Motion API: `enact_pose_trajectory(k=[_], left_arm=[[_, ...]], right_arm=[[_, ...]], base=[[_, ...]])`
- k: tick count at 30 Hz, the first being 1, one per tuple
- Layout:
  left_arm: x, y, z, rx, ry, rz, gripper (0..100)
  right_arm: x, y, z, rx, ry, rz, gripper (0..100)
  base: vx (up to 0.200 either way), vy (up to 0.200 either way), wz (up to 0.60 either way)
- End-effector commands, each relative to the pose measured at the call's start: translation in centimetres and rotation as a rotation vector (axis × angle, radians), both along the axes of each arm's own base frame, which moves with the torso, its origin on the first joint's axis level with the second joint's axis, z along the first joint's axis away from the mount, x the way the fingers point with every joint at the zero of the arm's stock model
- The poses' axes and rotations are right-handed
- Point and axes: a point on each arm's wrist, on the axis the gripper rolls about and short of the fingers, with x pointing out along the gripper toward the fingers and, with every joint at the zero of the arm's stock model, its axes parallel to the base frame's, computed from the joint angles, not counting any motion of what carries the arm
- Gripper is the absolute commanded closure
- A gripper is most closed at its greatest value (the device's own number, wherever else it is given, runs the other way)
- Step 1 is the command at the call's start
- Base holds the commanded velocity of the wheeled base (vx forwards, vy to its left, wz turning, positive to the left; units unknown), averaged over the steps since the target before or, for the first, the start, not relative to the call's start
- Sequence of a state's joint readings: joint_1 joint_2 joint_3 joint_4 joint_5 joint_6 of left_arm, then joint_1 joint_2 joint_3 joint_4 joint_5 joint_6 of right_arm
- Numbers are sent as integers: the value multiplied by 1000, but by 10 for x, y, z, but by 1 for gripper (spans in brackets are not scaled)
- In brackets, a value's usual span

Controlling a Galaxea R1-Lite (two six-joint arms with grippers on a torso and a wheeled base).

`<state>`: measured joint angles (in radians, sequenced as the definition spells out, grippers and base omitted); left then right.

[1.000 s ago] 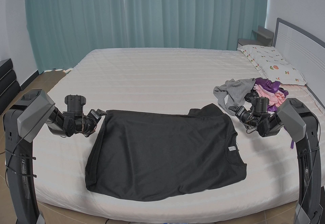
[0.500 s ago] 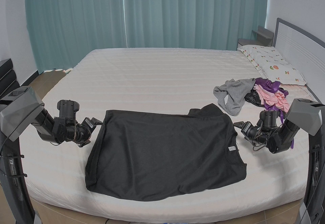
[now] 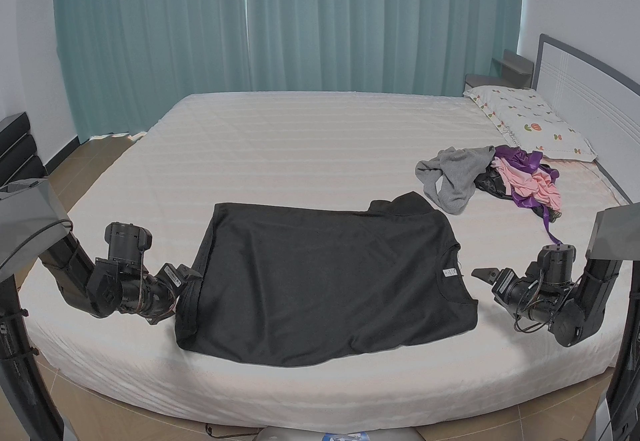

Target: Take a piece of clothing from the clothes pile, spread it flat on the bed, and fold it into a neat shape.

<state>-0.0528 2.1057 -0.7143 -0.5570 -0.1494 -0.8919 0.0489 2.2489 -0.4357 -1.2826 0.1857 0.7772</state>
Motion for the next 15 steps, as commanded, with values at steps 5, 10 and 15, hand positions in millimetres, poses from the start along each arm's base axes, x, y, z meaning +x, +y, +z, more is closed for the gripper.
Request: enact_pose_trajectory(k=[5,10,15], left_arm=[[-5,-34,5,-25,-30,14,0],[-1,-65,-9,-56,-4,-42,0],[3,-75,-26,15,15,-27,0]], right_arm=[[-14,11,-6,32,5,19,0],[-20,11,-6,35,-8,18,0],[-21,11,-5,35,-16,20,0]], base=[[0,0,0],[0,0,0],[0,0,0]])
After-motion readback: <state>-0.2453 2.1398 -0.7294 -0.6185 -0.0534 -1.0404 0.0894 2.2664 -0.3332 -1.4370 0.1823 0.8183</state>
